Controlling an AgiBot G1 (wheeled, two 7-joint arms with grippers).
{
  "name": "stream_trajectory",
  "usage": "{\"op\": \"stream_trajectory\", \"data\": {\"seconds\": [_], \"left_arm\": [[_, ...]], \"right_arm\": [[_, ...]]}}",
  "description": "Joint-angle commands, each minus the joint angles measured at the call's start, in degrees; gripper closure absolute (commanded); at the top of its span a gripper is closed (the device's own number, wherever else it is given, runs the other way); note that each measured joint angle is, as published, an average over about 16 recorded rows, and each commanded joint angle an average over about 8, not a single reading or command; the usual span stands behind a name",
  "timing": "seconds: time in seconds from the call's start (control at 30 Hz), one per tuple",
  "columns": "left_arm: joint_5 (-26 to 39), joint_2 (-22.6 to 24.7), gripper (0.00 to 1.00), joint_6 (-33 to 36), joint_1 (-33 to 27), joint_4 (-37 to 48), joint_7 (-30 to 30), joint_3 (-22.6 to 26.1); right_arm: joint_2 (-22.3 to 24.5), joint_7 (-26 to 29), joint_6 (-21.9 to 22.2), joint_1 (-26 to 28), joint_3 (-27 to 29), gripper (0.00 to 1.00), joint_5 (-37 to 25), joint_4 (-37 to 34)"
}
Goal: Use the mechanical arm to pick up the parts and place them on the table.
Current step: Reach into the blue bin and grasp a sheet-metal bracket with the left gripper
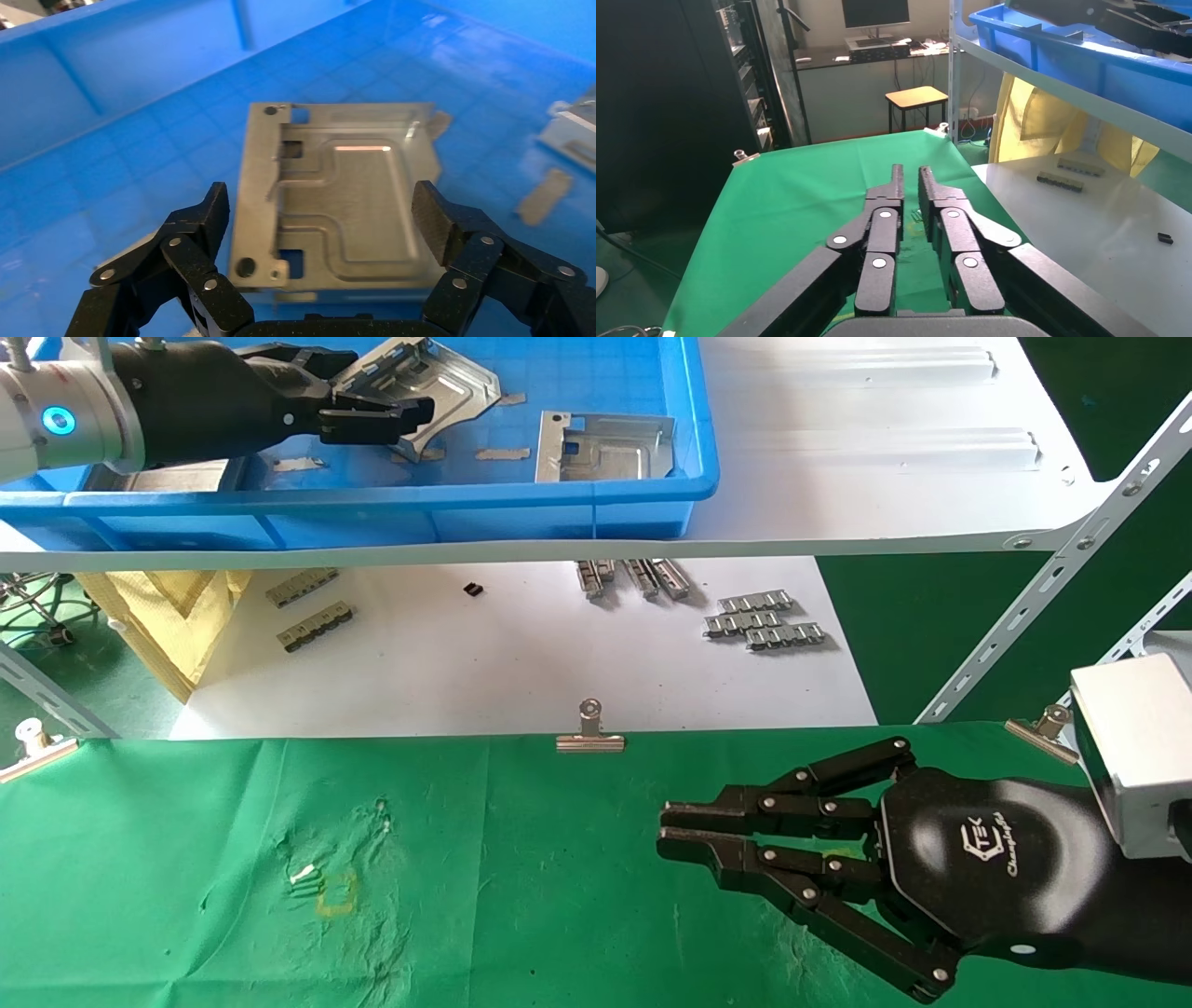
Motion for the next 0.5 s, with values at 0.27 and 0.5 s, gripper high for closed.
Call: {"op": "stream_trajectory", "data": {"seconds": [0.27, 0.5], "left_arm": [[-0.07, 1.18, 1.0, -2.64, -0.38, 2.15, 2.12, -0.09], [-0.06, 1.94, 1.0, -4.5, -0.66, 2.87, 2.93, -0.09]], "right_arm": [[0.0, 0.0, 0.0, 0.0, -0.01, 0.0, 0.01, 0.0], [0.01, -0.01, 0.01, 0.0, -0.01, 0.0, 0.01, 0.0]]}}
